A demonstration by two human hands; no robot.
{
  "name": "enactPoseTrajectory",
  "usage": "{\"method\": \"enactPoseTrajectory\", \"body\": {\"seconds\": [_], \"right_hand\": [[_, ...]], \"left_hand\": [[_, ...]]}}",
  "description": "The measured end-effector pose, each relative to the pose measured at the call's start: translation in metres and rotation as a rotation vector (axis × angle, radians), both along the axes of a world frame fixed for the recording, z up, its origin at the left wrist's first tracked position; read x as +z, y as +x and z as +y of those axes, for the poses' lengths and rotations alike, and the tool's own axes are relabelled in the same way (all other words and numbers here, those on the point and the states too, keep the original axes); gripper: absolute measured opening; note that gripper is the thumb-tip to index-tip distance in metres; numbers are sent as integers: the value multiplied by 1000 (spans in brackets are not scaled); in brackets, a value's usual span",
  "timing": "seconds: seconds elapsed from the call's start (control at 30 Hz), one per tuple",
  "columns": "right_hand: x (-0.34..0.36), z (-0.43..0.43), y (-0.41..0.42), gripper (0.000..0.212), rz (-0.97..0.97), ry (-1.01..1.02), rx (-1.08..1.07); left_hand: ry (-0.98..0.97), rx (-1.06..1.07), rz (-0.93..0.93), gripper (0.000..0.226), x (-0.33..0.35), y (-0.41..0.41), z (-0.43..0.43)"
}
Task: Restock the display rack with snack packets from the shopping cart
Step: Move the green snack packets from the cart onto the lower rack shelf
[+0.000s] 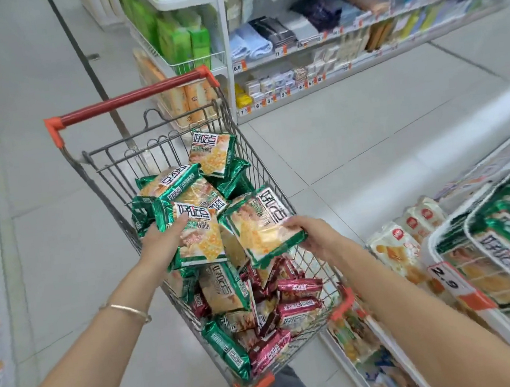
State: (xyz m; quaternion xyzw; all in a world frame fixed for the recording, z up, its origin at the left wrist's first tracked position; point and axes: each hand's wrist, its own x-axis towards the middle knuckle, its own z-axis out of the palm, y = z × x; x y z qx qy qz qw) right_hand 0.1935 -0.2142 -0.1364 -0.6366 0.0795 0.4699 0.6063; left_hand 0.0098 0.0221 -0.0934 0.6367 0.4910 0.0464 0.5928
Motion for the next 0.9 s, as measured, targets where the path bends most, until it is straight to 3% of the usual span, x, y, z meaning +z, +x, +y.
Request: {"method": "enactPoseTrajectory", "body": {"seconds": [0.1, 0.23, 0.33, 0.37, 0.57, 0.6, 0.67, 0.7, 0.77, 0.8, 0.83, 0.9], "right_hand": [[49, -25, -5, 25, -144, 121, 2], [82, -42, -35, 37, -126, 144, 91], [91, -47, -71, 38, -15, 248, -82], [92, -48, -82, 37, -19, 249, -145], [103, -106, -132, 60, -94, 104, -485], [111, -123, -139, 64, -107, 70, -523], [121, -157, -146, 77, -152, -51, -589], [128, -173, -149, 87, -162, -91, -625], [131, -209, -150, 120, -139, -134, -659], [131, -229, -151, 124, -151, -142, -657], [134, -247, -156, 111, -151, -130, -662], [140, -283, -166, 65, -159, -83, -661]], "left_hand": [[6, -78, 19, 100, 16, 0, -16], [-272, -276, -9, 106, 43, -5, -40], [-404, -346, -66, 137, 48, -4, -54], [-444, -381, -86, 138, 52, -2, -61], [-669, -757, -88, 115, 76, 12, -134], [-632, -820, -85, 102, 74, 17, -150], [-601, -881, -86, 51, 75, 25, -185], [-627, -916, -68, 39, 78, 28, -203], [-684, -970, -76, 47, 80, 36, -236], [-692, -996, -77, 50, 84, 41, -253], [-686, -1022, -85, 50, 86, 46, -269], [-654, -1058, -68, 52, 89, 56, -306]]}}
